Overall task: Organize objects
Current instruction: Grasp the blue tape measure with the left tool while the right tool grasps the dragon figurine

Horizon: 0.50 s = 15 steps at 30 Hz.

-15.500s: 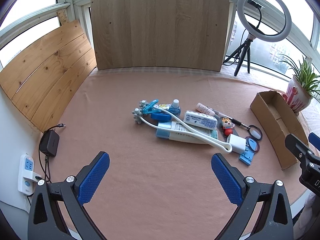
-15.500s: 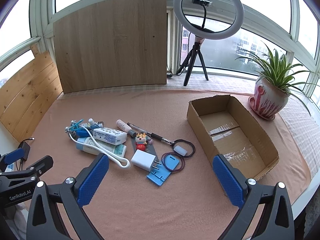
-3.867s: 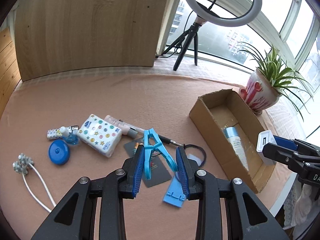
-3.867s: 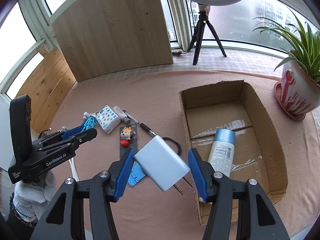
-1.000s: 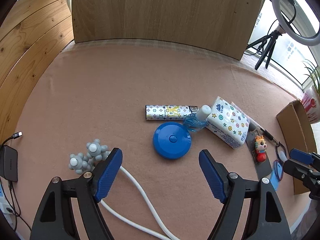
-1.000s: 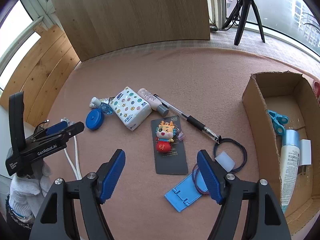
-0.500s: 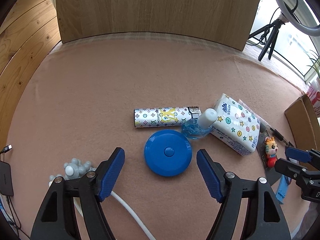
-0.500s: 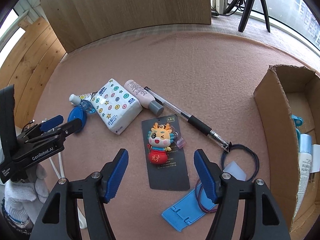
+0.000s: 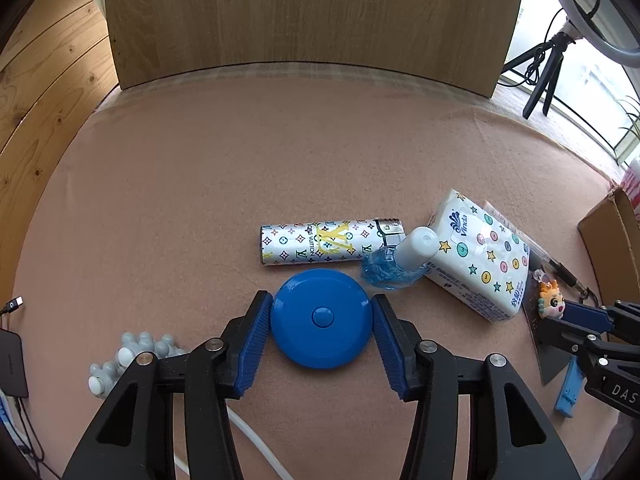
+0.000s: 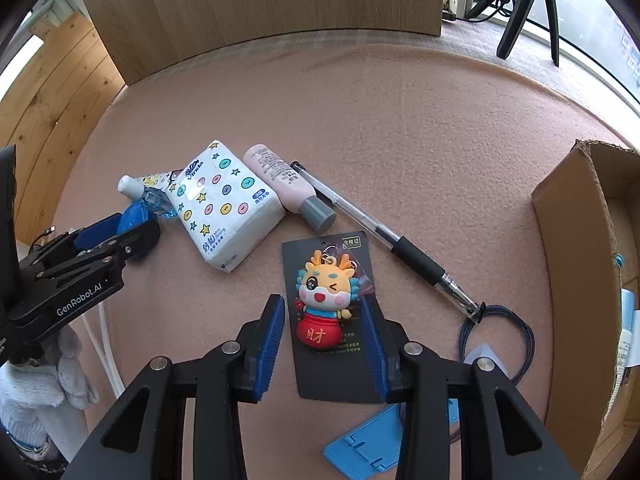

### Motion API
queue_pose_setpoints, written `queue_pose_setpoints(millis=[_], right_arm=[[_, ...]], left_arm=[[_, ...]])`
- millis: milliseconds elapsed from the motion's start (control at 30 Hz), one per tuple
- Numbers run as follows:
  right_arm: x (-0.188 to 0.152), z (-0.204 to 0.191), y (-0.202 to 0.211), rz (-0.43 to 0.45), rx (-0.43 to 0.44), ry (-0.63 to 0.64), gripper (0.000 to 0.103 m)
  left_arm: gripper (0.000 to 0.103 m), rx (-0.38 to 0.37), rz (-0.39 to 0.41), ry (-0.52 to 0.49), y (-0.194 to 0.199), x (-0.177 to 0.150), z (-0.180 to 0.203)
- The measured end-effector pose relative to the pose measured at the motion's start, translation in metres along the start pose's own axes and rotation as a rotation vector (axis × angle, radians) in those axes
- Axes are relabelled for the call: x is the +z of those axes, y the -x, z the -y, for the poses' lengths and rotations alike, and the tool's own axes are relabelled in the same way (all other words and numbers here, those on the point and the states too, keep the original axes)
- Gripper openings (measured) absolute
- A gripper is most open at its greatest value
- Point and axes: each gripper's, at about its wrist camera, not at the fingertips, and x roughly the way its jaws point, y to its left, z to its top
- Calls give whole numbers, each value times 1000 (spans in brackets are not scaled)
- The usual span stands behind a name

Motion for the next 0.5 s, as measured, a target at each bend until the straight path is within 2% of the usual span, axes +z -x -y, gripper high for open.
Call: queue_pose_setpoints(millis=[100,500], right_arm=[[0,-1,1,-4,4,9,22],[-17,10,13,19,47,-16,18]], left_arm=[[54,-3,1,4,1,-1,-1],[54,-41,1,30,20,-27,4]])
